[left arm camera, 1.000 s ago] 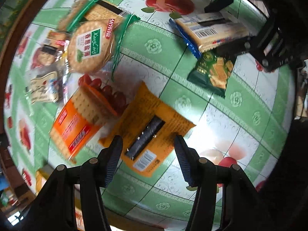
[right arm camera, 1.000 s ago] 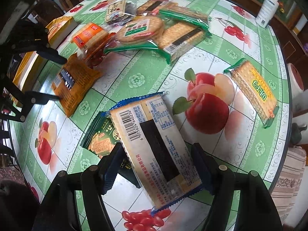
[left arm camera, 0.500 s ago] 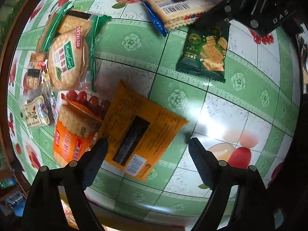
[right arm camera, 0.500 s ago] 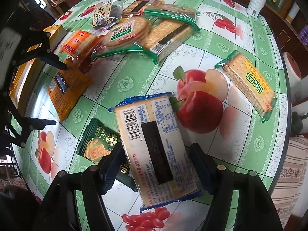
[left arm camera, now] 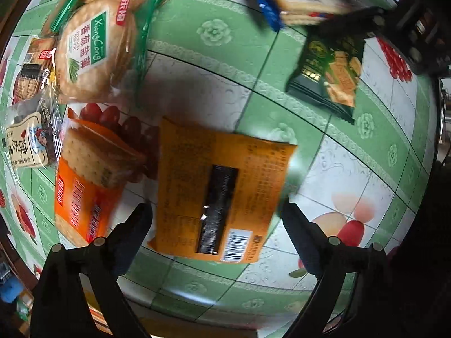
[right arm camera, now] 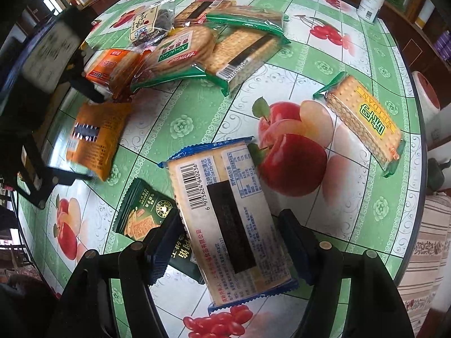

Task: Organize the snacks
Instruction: 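Lift the orange pack with the left gripper while the right lifts the blue-trimmed pack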

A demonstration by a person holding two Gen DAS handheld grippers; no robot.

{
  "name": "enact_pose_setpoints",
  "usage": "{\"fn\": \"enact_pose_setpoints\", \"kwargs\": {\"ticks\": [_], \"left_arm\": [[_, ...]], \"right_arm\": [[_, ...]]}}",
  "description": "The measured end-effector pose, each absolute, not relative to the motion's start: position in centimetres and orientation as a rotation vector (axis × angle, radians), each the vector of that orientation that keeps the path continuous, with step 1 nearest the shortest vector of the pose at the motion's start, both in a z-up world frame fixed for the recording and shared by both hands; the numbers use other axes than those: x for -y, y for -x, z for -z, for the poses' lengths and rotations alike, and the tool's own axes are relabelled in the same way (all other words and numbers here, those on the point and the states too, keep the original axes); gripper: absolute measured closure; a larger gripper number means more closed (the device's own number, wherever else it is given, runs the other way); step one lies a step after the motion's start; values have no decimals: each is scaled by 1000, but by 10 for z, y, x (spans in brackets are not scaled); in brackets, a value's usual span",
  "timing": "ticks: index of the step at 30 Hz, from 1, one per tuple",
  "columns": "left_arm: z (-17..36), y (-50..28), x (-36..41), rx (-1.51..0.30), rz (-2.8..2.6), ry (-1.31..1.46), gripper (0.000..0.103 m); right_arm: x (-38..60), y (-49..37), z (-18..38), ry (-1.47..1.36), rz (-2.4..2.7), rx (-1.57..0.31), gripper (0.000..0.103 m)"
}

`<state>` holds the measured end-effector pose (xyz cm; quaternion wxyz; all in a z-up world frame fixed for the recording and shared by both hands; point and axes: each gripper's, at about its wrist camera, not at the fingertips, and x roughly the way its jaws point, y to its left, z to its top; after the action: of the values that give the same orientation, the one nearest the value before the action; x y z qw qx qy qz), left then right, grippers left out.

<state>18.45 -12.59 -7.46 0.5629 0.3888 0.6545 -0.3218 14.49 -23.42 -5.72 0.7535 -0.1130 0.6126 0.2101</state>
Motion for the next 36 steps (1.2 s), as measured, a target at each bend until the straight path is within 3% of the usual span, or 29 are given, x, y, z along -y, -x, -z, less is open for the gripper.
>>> {"fn": "enact_pose_setpoints", "kwargs": {"ticks": [3, 7, 21, 36], "left_arm": [[63, -178, 114, -1534, 684, -795, 12], [51, -183, 103, -1522, 580, -648, 24], [40, -114, 37, -1454, 304, -169, 27], [33, 43, -8, -1249, 91, 26, 31]], "right_arm": [[234, -144, 57, 243, -460, -1330, 36], [231, -143, 54, 247, -450, -1337, 40], [223, -126, 27, 164, -405, -1307, 42], [210, -66, 28, -26, -384, -1346, 42]]}}
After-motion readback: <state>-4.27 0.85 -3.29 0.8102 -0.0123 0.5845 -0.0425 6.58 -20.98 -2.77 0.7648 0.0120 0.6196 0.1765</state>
